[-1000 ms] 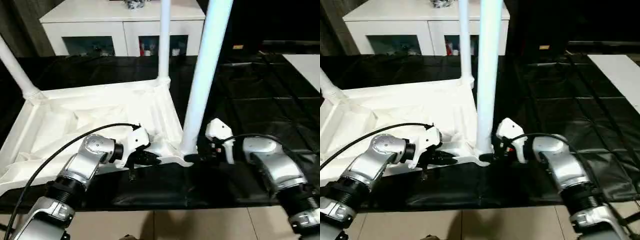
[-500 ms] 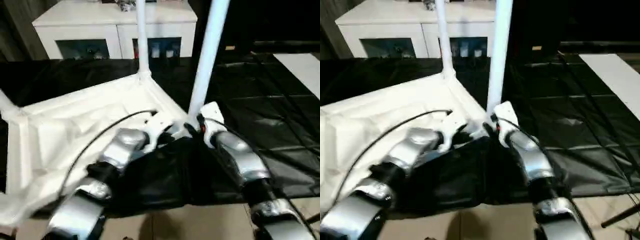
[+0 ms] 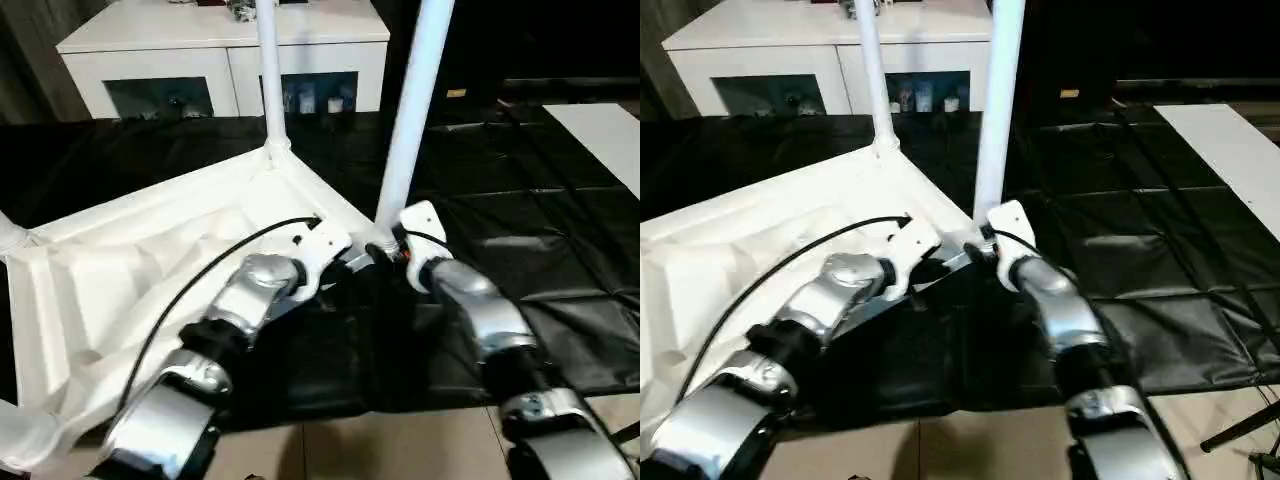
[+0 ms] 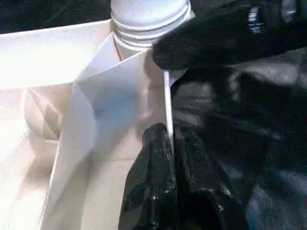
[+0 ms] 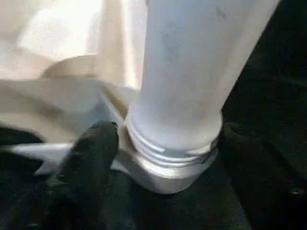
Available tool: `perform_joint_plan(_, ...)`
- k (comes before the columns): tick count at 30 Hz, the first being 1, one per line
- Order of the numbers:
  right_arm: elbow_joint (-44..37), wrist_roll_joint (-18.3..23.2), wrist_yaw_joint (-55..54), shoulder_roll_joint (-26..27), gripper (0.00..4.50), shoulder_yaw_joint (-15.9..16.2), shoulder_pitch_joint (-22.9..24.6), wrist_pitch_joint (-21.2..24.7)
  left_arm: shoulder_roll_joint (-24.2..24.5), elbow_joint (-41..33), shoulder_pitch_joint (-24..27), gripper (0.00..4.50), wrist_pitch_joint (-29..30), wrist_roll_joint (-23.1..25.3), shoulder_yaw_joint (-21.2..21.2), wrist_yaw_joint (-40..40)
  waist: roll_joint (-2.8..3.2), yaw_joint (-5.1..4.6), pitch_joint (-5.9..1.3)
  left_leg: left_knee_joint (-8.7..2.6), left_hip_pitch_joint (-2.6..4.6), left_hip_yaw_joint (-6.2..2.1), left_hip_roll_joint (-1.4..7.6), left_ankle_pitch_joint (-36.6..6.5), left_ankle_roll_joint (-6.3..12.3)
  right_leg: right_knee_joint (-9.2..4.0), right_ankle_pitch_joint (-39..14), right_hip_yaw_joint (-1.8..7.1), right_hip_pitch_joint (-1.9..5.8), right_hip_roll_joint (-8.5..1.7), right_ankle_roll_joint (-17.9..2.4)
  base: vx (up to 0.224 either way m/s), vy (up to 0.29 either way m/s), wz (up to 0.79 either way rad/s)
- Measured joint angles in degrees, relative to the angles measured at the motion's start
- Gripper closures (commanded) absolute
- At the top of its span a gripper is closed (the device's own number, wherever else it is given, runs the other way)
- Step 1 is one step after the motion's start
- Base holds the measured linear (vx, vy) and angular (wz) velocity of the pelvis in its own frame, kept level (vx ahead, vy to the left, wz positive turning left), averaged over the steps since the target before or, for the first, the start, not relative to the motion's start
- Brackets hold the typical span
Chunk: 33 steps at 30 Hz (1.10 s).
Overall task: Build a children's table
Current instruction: Rotate leg to tighten
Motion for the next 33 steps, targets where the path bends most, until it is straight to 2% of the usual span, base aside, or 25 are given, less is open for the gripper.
perform_joint_plan(4, -5.81, 1.97, 17.37, -8.71, 0.76, 4.64, 4.32, -2.55, 6.46, -7.17, 5.61, 4.50, -3.17, -1.96, -0.99, -10.99, 0.17, 0.56, -0.07, -0.06, 0.00, -0.01, 0.13, 0.00, -0.01, 0.03, -0.14, -0.10, -0.01, 0.07, 0.20, 0.000, 0.000, 0.00)
perform_joint_plan(8, -9.26, 3.30, 25.57, -11.18, 0.76, 5.97, 5.26, -3.20, 10.57, -12.89, 9.65, 4.50, -4.18, -4.16, -1.89, -19.12, 0.32, 0.94, -0.09, -0.04, -0.05, -0.01, 0.16, 0.00, -0.02, 0.03, -0.15, -0.10, -0.05, 0.09, 0.20, 0.000, 0.000, 0.00)
perform_joint_plan(11, -12.06, 4.75, 31.17, -13.52, 0.76, 7.17, 5.84, -3.85, 13.08, -16.29, 11.57, 4.50, -4.16, -5.70, -2.62, -23.68, 0.24, 1.76, -0.01, -0.03, -0.07, 0.03, 0.15, 0.00, -0.03, 0.02, -0.16, -0.09, -0.03, 0.07, 0.19, 0.000, 0.000, 0.00)
perform_joint_plan(15, -12.45, 5.19, 35.22, -15.41, 0.76, 8.16, 5.93, -4.40, 14.01, -17.20, 11.91, 4.50, -3.75, -5.99, -2.83, -25.68, 0.15, 2.33, 0.05, 0.02, -0.06, 0.11, 0.14, 0.00, -0.03, 0.03, -0.15, 0.00, -0.03, 0.05, 0.18, 0.000, 0.000, 0.00)
perform_joint_plan(21, -12.46, 4.34, 38.38, -16.90, 0.76, 9.92, 6.08, -5.08, 14.80, -17.83, 11.97, 4.50, -2.91, -6.43, -2.70, -26.63, 0.03, 2.28, 0.12, 0.00, -0.10, 0.12, 0.18, 0.00, -0.03, 0.07, -0.16, -0.03, -0.11, 0.05, 0.19, 0.000, 0.000, 0.00)
perform_joint_plan(33, -12.42, 4.47, 38.33, -16.67, 0.76, 9.85, 6.07, -5.08, 14.93, -18.62, 12.15, 4.50, -2.06, -6.43, -2.70, -26.73, 0.00, 2.29, 0.14, 0.00, -0.14, 0.15, 0.18, 0.00, -0.02, 0.06, -0.16, -0.02, -0.14, 0.05, 0.19, 0.000, 0.000, 0.00)
